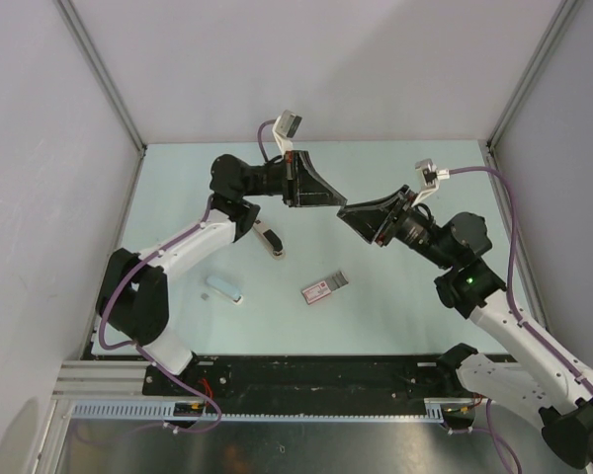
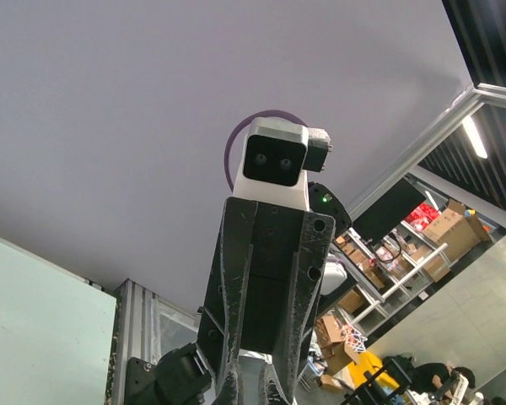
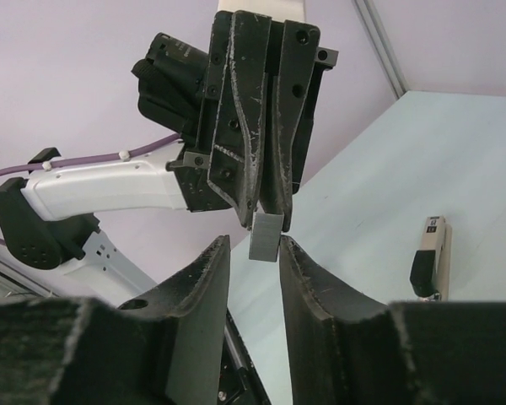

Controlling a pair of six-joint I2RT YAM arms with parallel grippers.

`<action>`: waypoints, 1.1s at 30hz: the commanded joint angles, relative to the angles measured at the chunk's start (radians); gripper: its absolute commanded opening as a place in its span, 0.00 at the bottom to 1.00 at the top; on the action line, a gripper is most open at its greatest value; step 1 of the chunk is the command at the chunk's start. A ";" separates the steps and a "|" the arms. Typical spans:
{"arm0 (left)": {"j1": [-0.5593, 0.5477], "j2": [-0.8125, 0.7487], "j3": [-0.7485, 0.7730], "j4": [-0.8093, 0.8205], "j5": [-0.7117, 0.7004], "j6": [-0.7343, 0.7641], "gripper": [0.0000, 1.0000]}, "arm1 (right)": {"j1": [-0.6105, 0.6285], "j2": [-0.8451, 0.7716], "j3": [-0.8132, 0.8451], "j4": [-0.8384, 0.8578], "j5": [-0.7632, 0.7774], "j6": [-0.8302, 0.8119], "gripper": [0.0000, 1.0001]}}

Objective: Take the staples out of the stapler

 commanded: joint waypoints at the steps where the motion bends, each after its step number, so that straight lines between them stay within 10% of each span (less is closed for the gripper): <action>1: -0.008 -0.042 -0.006 0.054 -0.015 -0.009 0.00 | 0.005 0.004 0.039 0.052 0.014 0.005 0.32; 15: -0.014 -0.062 -0.040 0.053 -0.022 0.018 0.02 | 0.017 0.002 0.039 0.030 0.048 -0.004 0.12; 24: 0.019 -0.074 -0.055 0.004 -0.042 0.068 0.57 | 0.009 -0.036 0.039 -0.129 0.071 -0.059 0.09; 33: 0.097 -0.102 -0.019 -0.599 -0.132 0.548 0.67 | -0.003 -0.047 0.039 -0.452 0.100 -0.171 0.08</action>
